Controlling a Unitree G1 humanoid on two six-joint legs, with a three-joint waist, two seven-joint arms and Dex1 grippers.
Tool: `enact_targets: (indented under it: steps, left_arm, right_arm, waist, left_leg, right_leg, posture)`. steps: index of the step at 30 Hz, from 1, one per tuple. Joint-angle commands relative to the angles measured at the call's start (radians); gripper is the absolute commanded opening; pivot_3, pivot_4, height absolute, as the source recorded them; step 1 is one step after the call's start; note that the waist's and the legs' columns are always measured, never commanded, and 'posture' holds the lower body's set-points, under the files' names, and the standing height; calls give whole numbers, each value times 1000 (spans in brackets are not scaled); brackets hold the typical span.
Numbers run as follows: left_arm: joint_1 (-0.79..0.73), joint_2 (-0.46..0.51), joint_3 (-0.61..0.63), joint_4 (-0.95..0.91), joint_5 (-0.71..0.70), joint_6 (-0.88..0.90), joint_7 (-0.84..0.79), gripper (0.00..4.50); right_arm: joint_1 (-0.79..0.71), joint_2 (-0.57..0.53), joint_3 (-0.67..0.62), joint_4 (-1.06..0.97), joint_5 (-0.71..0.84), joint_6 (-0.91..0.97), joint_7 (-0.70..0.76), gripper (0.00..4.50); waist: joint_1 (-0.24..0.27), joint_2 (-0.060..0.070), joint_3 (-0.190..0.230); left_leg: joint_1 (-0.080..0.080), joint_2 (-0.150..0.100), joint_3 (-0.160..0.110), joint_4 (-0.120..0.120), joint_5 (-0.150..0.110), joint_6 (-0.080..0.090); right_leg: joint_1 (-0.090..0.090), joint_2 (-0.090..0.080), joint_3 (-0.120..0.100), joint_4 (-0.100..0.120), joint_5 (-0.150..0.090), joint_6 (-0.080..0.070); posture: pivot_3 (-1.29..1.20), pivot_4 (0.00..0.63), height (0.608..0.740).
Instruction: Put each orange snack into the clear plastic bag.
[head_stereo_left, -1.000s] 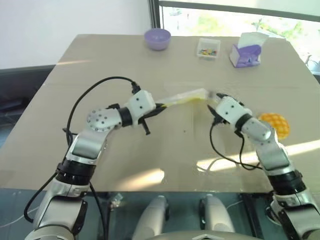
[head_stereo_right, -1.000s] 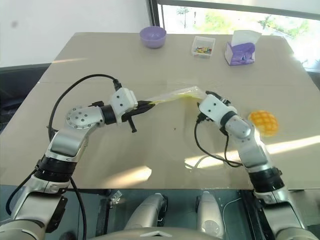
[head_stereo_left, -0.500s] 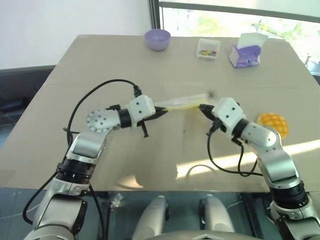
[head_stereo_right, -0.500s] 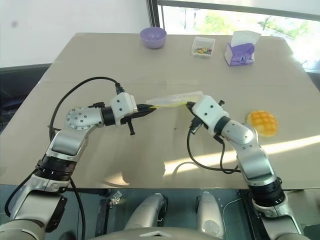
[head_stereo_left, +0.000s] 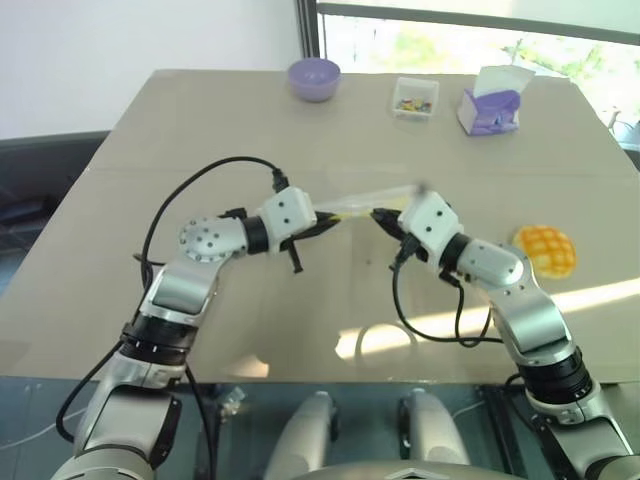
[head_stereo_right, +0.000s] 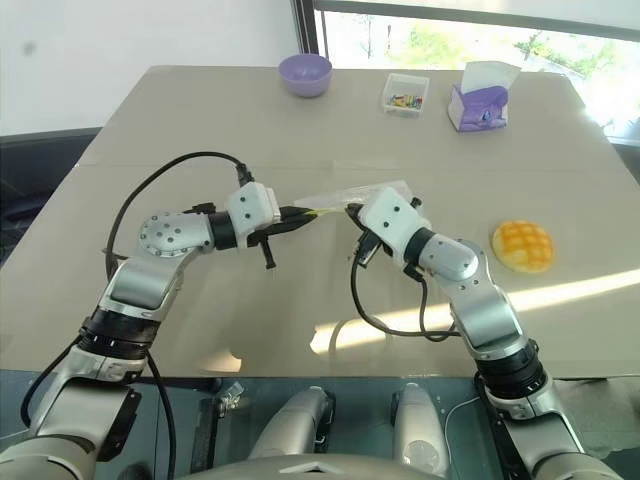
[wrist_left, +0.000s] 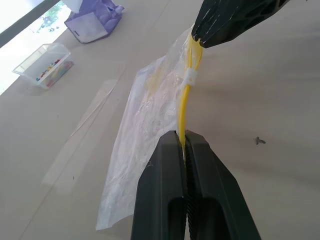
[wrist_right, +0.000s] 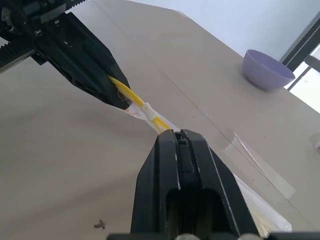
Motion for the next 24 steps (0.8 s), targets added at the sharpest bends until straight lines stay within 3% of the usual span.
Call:
enact_targets:
  steps: [1,24]
  left_arm:
    - [-8,-3,26,-50,-10,6,10,0]
    - [42,17,16,-101,-12,-32,-53,0]
  right_arm:
    - [-14,-5,-4,-15,11,-20,9,42]
    - [-9,105,-89,73,123,15,-45,42]
  waist:
    - [0,0,0]
    - [0,0,0]
  left_leg:
    - [0,0,0,0,0,0]
    - [0,0,0,0,0,0]
  right_leg:
    - [0,0,0,0,0,0]
    - [0,0,0,0,0,0]
  posture:
    - [0,150,740]
    - [0,150,740]
